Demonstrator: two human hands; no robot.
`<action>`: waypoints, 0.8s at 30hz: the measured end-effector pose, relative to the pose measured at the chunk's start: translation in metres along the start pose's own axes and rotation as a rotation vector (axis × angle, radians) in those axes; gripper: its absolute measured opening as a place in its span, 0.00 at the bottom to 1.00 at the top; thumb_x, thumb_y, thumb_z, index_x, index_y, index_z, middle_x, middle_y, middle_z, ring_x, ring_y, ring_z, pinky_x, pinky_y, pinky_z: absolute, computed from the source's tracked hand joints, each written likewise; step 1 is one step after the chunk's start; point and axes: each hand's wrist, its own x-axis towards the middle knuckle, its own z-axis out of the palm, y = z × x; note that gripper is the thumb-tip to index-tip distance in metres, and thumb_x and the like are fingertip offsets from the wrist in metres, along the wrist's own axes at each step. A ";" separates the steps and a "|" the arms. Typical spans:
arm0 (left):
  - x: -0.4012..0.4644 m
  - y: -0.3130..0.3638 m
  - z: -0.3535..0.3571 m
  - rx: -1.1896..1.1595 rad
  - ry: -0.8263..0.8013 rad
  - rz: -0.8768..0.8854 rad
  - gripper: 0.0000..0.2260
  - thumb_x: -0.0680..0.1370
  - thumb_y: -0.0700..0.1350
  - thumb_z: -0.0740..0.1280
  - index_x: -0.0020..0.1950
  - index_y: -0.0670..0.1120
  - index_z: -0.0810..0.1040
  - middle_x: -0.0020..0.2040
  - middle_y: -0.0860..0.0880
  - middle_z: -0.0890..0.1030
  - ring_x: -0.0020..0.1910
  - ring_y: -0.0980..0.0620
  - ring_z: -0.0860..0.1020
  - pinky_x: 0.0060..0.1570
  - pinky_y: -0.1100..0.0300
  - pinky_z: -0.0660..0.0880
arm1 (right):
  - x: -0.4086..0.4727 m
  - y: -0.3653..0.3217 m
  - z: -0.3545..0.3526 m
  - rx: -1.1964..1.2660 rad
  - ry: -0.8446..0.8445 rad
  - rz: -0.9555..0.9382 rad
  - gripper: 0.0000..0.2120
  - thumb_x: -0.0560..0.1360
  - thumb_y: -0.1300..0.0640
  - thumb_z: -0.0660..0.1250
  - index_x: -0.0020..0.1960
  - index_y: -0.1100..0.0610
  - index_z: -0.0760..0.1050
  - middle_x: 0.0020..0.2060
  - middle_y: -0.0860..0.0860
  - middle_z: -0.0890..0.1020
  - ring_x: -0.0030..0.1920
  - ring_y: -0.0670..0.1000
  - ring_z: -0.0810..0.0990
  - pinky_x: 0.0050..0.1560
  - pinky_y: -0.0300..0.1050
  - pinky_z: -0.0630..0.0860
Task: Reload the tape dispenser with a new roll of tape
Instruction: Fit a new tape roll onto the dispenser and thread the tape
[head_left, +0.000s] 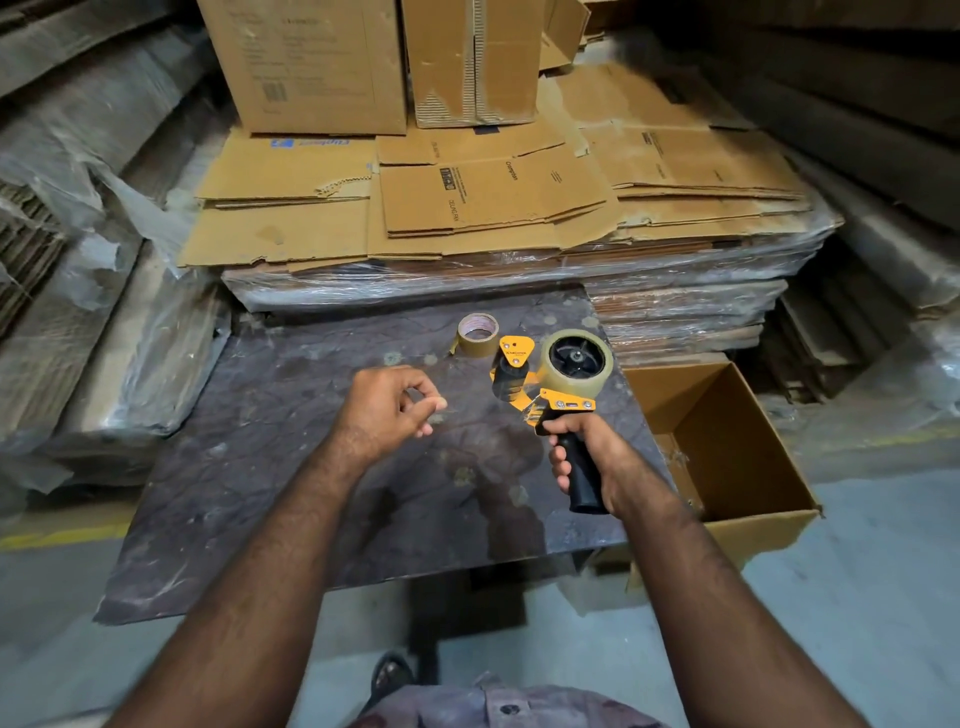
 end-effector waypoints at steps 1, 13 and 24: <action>-0.001 -0.002 -0.001 0.012 -0.002 -0.014 0.04 0.73 0.41 0.77 0.40 0.44 0.83 0.32 0.44 0.85 0.29 0.51 0.85 0.36 0.48 0.84 | -0.001 0.001 -0.004 -0.009 0.002 0.005 0.10 0.71 0.56 0.69 0.32 0.55 0.74 0.27 0.50 0.73 0.22 0.49 0.69 0.22 0.39 0.68; 0.037 0.011 -0.030 0.175 -0.132 -0.029 0.05 0.72 0.45 0.78 0.42 0.45 0.85 0.33 0.56 0.84 0.29 0.56 0.84 0.36 0.58 0.83 | -0.011 0.014 -0.017 -0.070 -0.143 0.040 0.11 0.72 0.55 0.69 0.32 0.54 0.72 0.27 0.50 0.71 0.23 0.48 0.67 0.22 0.39 0.65; 0.050 0.026 -0.022 0.199 -0.099 -0.008 0.12 0.69 0.43 0.81 0.38 0.48 0.77 0.35 0.52 0.84 0.30 0.59 0.84 0.35 0.58 0.82 | -0.021 0.013 -0.009 -0.186 -0.295 0.059 0.10 0.71 0.54 0.71 0.35 0.54 0.72 0.28 0.49 0.70 0.24 0.48 0.66 0.22 0.39 0.65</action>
